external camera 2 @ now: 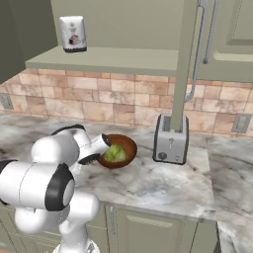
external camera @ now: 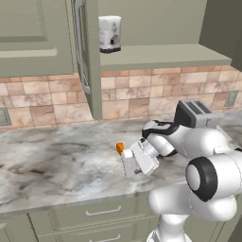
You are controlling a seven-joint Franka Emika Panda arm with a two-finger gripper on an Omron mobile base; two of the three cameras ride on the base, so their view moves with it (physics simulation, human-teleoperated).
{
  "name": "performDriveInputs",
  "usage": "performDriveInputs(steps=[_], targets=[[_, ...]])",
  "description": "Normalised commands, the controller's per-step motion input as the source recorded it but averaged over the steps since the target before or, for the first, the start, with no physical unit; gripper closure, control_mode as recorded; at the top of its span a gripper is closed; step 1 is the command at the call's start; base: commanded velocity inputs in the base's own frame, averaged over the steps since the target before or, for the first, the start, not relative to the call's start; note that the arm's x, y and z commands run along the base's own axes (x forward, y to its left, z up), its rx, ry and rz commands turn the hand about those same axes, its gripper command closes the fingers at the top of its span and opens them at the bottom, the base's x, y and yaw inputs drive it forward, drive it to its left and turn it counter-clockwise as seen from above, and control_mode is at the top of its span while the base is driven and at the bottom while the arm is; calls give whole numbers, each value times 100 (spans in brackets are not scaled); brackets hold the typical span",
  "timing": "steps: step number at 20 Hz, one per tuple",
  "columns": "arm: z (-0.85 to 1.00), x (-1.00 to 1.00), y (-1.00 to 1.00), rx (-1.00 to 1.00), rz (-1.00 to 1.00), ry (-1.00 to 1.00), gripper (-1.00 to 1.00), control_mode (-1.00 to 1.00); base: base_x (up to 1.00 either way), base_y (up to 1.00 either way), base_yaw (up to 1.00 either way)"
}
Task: Pick the cheese from the fridge and the cheese grater from the cabinet and place them next to the salad bowl.
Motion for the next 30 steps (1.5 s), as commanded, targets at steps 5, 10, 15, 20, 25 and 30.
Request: performDriveInputs(steps=[5,10,15,20,25,30], targets=[[16,-4,-8,0,-1,-1,-100,-100,0,0,0],[29,-8,-2,0,0,0,-100,-100,0,0,0],[36,-15,-9,0,-2,0,-100,-100,0,0,0],[41,-20,-22,0,-10,0,-100,-100,0,0,0],[47,-22,-18,0,-14,0,-100,-100,0,0,0],[49,-37,-15,-1,-22,0,-100,-100,0,0,0]])
